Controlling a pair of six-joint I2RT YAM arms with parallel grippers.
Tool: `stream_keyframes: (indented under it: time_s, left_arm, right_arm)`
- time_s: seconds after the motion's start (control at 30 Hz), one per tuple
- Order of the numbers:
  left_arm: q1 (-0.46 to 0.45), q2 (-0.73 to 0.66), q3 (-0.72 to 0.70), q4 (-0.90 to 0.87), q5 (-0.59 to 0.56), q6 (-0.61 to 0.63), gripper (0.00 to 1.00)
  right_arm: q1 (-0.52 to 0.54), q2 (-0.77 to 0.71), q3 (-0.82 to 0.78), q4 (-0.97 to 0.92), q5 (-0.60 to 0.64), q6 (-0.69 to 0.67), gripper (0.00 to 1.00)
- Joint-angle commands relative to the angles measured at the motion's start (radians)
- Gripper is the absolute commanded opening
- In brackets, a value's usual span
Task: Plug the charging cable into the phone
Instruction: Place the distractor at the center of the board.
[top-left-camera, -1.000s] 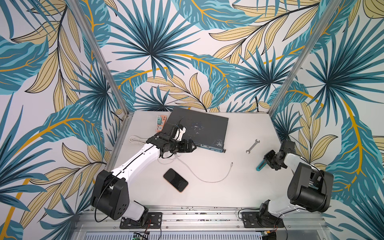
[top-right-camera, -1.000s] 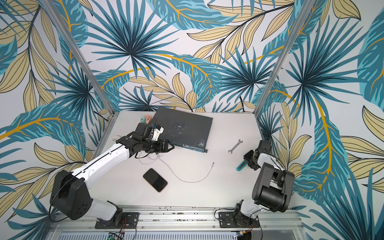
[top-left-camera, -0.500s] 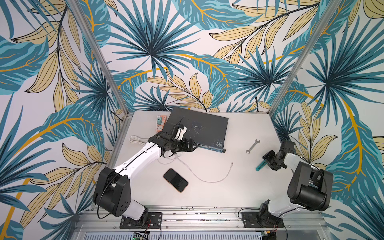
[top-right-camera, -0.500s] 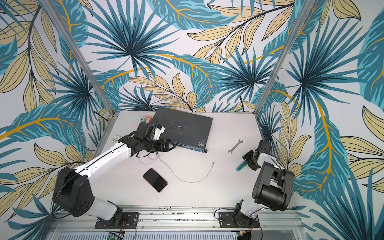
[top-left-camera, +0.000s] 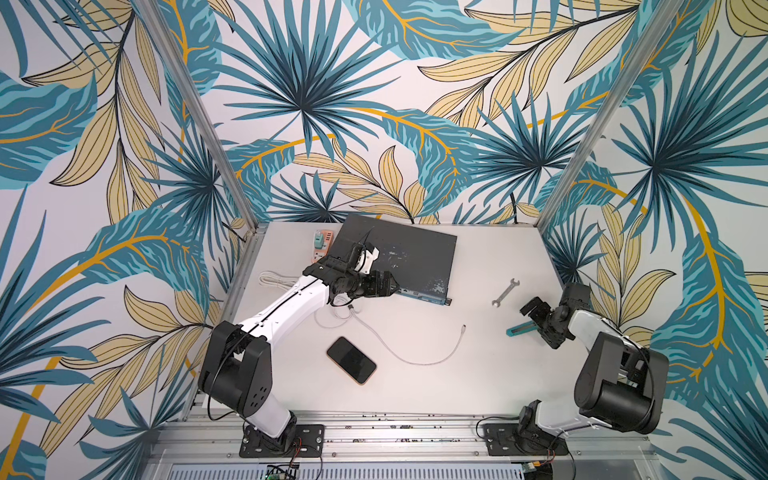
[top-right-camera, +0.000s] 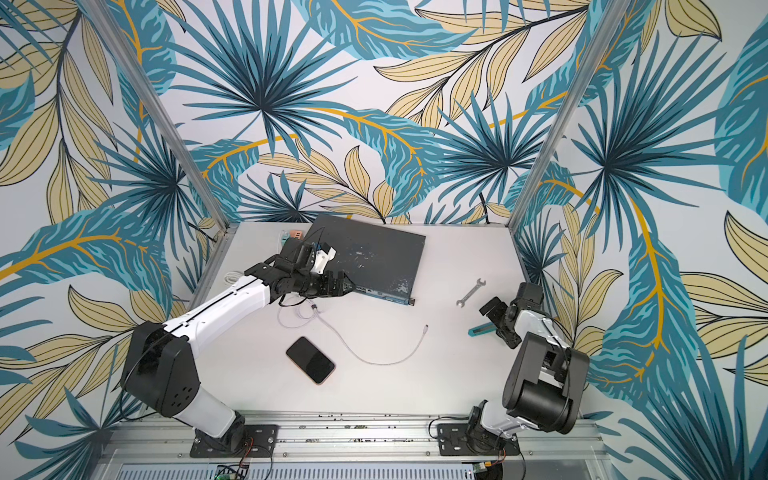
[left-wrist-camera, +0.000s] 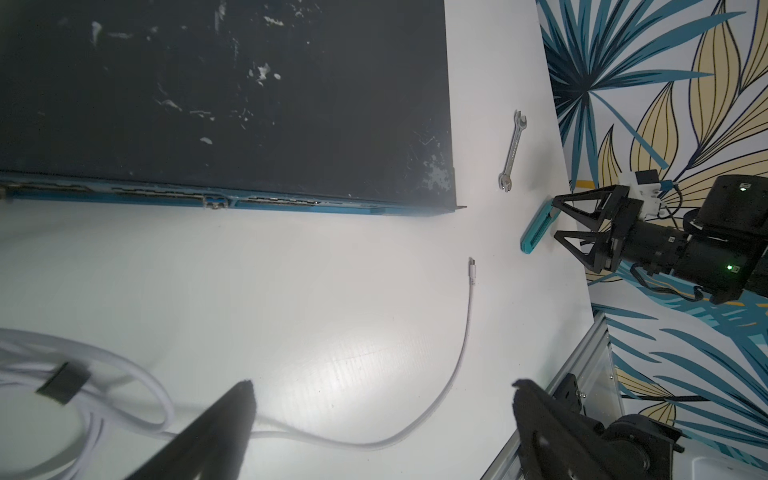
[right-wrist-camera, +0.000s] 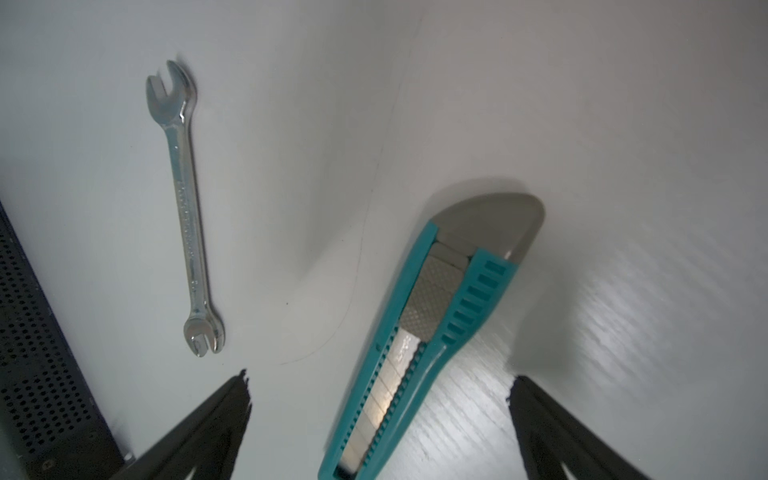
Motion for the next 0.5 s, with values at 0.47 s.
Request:
stream_keyframes:
  time_s: [0.47]
  left_arm:
    - [-0.005,0.038,0.058,-0.039,0.018,0.031,1.0]
  right_arm:
    - [-0.004,-0.105,0.019,-0.07,-0.062,-0.055,1.0]
